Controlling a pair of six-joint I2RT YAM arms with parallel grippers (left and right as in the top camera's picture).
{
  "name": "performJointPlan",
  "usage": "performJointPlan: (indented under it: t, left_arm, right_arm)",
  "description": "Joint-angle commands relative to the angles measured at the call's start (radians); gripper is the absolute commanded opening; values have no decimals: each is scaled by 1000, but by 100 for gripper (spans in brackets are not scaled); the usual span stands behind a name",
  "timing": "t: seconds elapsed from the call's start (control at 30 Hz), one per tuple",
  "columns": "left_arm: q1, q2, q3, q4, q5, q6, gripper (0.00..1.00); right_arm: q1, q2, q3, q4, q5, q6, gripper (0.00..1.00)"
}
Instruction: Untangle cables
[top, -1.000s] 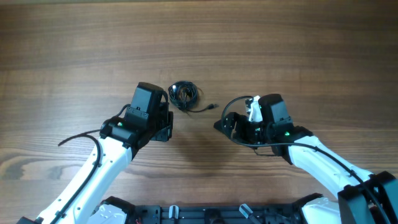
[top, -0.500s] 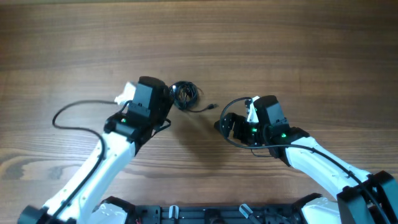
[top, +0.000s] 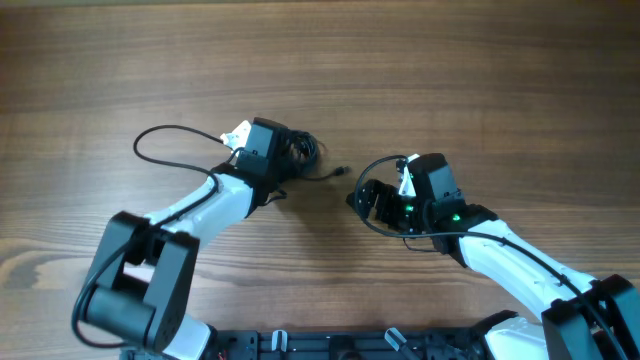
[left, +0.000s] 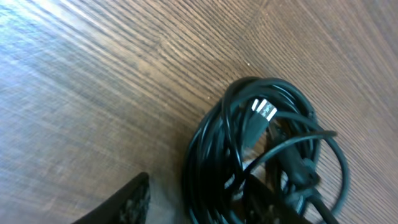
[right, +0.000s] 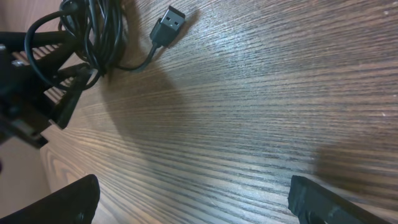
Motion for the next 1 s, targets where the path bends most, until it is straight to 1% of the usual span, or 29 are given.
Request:
performJointPlan:
  t: [0.0,0.03,0.1,0.13,0.23,0.3,0.43,0.47,0.53,0.63,0.67,0.7,0.73,0.77,0.8,0.83,0.87,0.9,0.93,0.97]
  left_arm:
    - [3,60,6,36,-10,26,43]
    - [3,73,6,43,-10,26,38]
    - [3,92,6,50,-10,26,17]
    - [3,95,6,50,-10,25,4]
    - [3,83,6,44,-10,23,4]
    - [3,50,6,14,-10,23,4]
    - [3,-74,6,-65,-10,31,4]
    - [3,-105,6,-77,-1,76,4]
    - [3,-150,6,-79,64,205,4]
    - [3,-208,6,-87,209,478,4]
    - [3,-218,6,-103,224,552,4]
    - [3,-221,6,-121,222,582,4]
    - [3,-221,6,-138,222,603,12]
    - [3,-221,6,-164,218,602,47]
    - [3,-221,6,-182,218,602,57]
    - [3,-221,6,-195,218,602,82]
    - [3,-221,6,-210,218,602,91]
    - [3,-221,6,-219,216,602,94]
    - [3,-221,6,-222,201,602,94]
    - [3,-220,6,-224,176,602,91]
  right_arm:
    - [5,-7,2,-2,26,8,100]
    - [5,-7,2,-2,26,9,100]
    - [5,-6,2,-2,34,8,100]
    - [5,-6,2,-2,34,8,100]
    - [5,-4,2,-14,53,7,100]
    - [5,-4,2,-21,55,11,100]
    - [5,-4,2,-22,68,16,100]
    - [5,-4,2,-23,69,16,100]
    - [5,-4,2,-24,71,15,100]
    - [5,-4,2,-24,71,15,100]
    - [5,-4,2,-24,71,12,100]
    - [5,-4,2,-24,71,12,100]
    - [5,-4,2,-24,71,13,100]
    - [5,-4,2,-24,71,13,100]
    - [5,-4,2,-24,71,11,100]
    - [5,-4,2,-24,71,11,100]
    - [5,-4,2,-24,71,12,100]
    - [5,-4,2,-24,71,16,100]
    - [5,-4,2,-24,71,15,100]
    - [5,-4,2,-24,71,15,100]
